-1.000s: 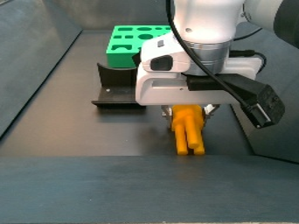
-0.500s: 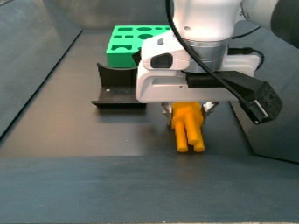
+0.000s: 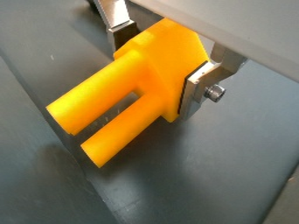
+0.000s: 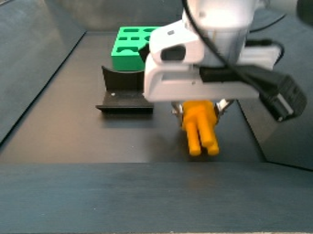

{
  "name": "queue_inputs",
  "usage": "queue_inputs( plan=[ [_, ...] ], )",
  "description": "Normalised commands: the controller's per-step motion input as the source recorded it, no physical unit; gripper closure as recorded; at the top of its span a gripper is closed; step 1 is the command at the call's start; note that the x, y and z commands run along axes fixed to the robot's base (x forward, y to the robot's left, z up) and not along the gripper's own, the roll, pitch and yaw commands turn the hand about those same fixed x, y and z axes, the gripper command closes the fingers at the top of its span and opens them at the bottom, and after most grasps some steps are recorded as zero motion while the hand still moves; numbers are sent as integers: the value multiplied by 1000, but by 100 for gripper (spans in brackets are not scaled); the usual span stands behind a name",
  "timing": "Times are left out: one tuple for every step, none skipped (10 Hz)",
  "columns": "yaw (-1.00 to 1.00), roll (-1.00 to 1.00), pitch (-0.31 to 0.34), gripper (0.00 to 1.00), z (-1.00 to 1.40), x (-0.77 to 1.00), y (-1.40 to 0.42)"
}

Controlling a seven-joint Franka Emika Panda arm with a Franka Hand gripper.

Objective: Pick up the 3 prong object. Move up. Place the 3 prong object on the fixture. Regrasp the 3 prong object. Move to above the board. Insert the 3 prong object.
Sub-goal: Move up, then place the 3 prong object on the fixture.

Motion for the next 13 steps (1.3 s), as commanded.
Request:
queue_inputs(
  plan=[
    [-22,-5,20,100,508,0,-17],
    [-17,-9,20,100,297,-8,-13],
    [-15,-11,19,100,187,-13,-12],
    [0,0,0,100,1000,0,0],
    [1,-4,10,100,1000,-4,0],
    [0,-10,23,100,1000,-14,-4],
    [0,-12,20,100,1000,-15,-5],
    [-1,-16,19,100,1000,-19,-7],
    [-1,-18,18,100,1000,-20,-8],
    [-2,-23,21,100,997,-21,-9],
    [-2,-27,24,100,823,-15,-8],
    [-3,-33,31,100,647,-8,-6],
    [-4,-42,45,100,411,0,-3]
  ],
)
